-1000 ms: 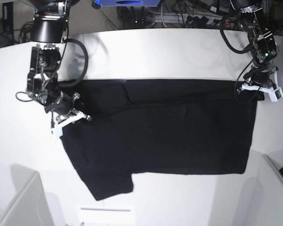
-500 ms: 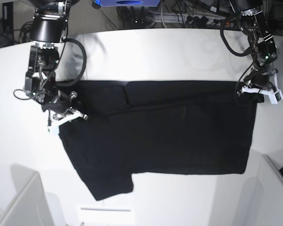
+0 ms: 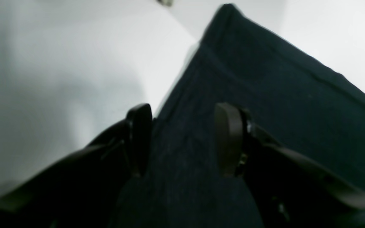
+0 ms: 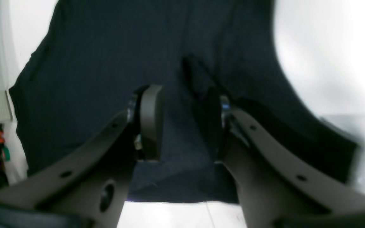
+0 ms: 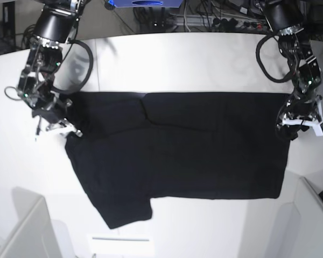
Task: Fold the T-shirt properly
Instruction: 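Carry the held shoulders toward the hem with both grippers, folding the shirt, then drag the shirt back toward the robot with both grippers, then release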
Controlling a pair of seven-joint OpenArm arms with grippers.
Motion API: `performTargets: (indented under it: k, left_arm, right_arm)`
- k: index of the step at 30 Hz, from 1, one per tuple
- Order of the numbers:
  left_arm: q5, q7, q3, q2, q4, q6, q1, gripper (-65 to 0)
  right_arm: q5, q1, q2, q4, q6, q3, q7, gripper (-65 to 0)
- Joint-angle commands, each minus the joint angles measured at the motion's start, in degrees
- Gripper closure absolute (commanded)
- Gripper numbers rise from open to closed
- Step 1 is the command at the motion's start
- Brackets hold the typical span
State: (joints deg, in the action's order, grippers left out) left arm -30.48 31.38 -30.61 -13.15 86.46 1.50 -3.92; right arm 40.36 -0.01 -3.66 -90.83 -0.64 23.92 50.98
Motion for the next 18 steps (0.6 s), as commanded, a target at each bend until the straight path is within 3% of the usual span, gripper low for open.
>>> performTargets:
  k: [1,8,13,16,18]
  left_arm:
    - [-0.6,-1.35,-0.29,-0.88,0.97,0.22,0.8,-31.6]
    - [-0.95,-1.44,-6.88,1.06,8.97,0.66,-4.21,-31.6]
    - [-1.04,-1.44,-11.54,2.99,10.91,1.8,-9.22,-31.8]
    - [-1.92,-1.53,-12.51,4.05,10.38,5.23,-11.68,-31.8]
    - [-3.5,-1.62,-13.74,4.49,9.5,5.58,-13.18,-32.4]
  right_arm:
    - [0.92,0.05,-0.08,-2.93,0.34,1.09,-1.44,-21.6]
    - [0.92,-8.56,5.38,-14.01,0.34,6.54,-7.16,-22.1]
    - [1.27,-13.31,10.56,-17.26,0.34,12.34,-7.6,-22.7]
    - [3.9,-16.03,10.91,-17.35,0.34,12.96,-7.77,-27.9]
    - [8.12,-17.97,10.91,-17.0,0.34,13.48,-7.77,-29.0]
